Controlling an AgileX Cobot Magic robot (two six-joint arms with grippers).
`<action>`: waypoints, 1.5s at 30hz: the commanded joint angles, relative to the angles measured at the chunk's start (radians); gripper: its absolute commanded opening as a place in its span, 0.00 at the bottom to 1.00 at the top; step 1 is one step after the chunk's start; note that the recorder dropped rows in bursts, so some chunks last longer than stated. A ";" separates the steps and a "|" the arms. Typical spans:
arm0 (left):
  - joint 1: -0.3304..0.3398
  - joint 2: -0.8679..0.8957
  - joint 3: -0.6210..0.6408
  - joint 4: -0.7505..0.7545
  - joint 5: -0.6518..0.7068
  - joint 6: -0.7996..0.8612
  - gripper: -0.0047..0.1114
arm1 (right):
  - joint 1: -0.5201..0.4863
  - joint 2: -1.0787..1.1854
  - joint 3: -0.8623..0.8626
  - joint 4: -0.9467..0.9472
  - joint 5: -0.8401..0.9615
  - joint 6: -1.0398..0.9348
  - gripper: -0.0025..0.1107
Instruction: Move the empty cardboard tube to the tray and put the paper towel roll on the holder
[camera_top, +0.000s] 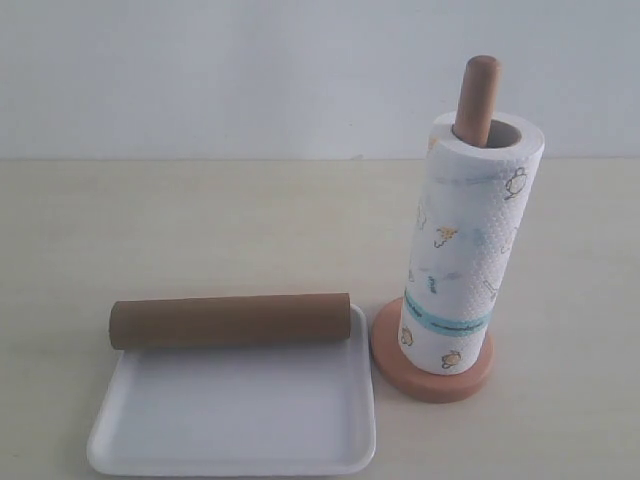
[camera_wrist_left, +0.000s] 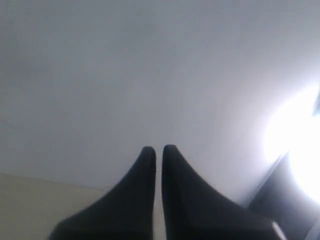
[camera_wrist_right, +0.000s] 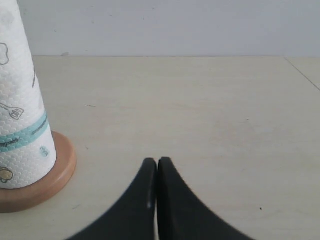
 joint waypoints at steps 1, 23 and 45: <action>0.003 -0.054 0.080 -0.284 0.043 -0.026 0.08 | -0.002 -0.004 -0.001 -0.008 -0.003 -0.001 0.02; 0.003 -0.183 0.295 -1.237 -0.025 1.445 0.08 | -0.002 -0.004 -0.001 -0.008 -0.003 -0.001 0.02; 0.215 -0.217 0.364 -1.460 0.588 2.145 0.08 | -0.002 -0.004 -0.001 -0.007 -0.003 0.006 0.02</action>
